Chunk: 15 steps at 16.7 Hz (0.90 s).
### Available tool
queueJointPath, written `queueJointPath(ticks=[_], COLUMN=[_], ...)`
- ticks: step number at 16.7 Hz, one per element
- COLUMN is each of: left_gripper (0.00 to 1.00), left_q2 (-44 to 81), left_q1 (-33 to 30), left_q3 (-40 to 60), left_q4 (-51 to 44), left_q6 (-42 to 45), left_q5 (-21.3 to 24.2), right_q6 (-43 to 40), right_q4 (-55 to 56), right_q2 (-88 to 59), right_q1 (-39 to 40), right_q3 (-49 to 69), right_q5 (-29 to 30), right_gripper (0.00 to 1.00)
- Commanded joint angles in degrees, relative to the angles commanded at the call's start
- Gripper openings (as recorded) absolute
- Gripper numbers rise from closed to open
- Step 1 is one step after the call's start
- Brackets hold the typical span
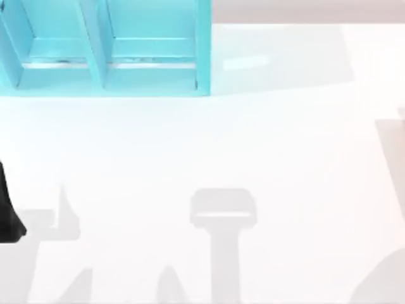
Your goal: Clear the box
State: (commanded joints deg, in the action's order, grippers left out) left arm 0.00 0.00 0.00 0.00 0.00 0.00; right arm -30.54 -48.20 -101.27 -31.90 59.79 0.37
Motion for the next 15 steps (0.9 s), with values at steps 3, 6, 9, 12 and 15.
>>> queueJointPath(ticks=[3, 6, 9, 12, 15], left_gripper=[1.0, 1.0, 1.0, 1.0, 1.0], left_q2=[0.0, 0.0, 0.0, 0.0, 0.0], left_q1=[0.0, 0.0, 0.0, 0.0, 0.0], left_q3=[0.0, 0.0, 0.0, 0.0, 0.0], left_q4=[0.0, 0.0, 0.0, 0.0, 0.0], left_q6=[0.0, 0.0, 0.0, 0.0, 0.0], left_q5=[0.0, 0.0, 0.0, 0.0, 0.0], right_q6=[0.0, 0.0, 0.0, 0.0, 0.0], right_q4=[0.0, 0.0, 0.0, 0.0, 0.0], right_q2=[0.0, 0.0, 0.0, 0.0, 0.0], right_q1=[0.0, 0.0, 0.0, 0.0, 0.0], right_q3=[0.0, 0.0, 0.0, 0.0, 0.0], right_q5=[0.0, 0.0, 0.0, 0.0, 0.0], right_gripper=[0.62, 0.4, 0.17, 0.0, 0.0])
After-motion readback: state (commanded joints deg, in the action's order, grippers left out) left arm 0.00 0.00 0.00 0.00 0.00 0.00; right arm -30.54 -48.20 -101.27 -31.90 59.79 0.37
